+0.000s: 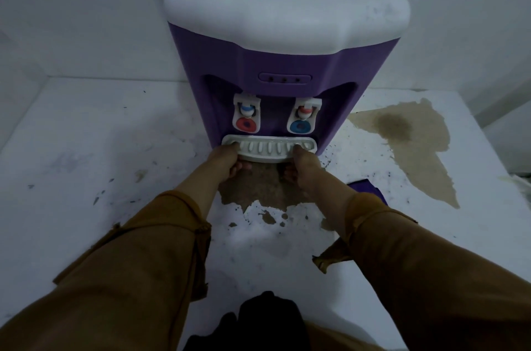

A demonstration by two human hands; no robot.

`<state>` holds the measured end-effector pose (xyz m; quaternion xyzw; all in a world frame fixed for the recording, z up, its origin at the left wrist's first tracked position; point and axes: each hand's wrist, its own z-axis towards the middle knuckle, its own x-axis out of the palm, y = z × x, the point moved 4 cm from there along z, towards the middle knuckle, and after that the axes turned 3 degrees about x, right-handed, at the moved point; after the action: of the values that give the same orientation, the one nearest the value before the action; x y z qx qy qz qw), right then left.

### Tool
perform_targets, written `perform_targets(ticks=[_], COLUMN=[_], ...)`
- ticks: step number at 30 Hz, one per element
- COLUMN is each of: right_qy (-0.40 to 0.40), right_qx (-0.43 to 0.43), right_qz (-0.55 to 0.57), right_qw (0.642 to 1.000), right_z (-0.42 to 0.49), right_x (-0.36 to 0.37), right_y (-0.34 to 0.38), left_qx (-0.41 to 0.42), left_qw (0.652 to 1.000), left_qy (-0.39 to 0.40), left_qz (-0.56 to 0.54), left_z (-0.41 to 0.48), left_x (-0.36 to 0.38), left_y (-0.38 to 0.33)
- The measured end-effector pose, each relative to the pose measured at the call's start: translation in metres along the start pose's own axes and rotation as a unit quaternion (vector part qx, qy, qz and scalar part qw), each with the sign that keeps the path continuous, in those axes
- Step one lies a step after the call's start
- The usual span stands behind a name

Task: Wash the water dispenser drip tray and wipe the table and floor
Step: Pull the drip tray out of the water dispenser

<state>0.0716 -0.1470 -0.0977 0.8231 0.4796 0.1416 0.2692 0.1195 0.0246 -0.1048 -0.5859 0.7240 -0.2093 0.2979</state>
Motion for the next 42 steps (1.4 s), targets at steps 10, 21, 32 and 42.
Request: perform_targets(ticks=[10,21,32,42], right_qy=[0.011,0.069,0.171,0.271], right_qx=[-0.027,-0.113,-0.127,-0.099], right_qz=[0.165,0.198,0.161,0.071], right_qw=[0.986,0.971,0.964,0.955], right_z=[-0.019,-0.056,-0.096,-0.143], right_x=[-0.007,-0.021,-0.048,-0.093], right_y=[-0.018,-0.030,-0.038,-0.052], left_qx=[0.027,0.060,0.132,0.185], left_qw=[0.993,0.937,0.881,0.827], left_qy=[-0.030,-0.081,-0.156,-0.237], left_qz=[-0.107,-0.335,-0.426,-0.476], left_z=[-0.034,-0.087,-0.157,-0.238], left_x=[-0.001,0.011,0.025,0.056], left_y=[0.007,0.045,0.073,0.113])
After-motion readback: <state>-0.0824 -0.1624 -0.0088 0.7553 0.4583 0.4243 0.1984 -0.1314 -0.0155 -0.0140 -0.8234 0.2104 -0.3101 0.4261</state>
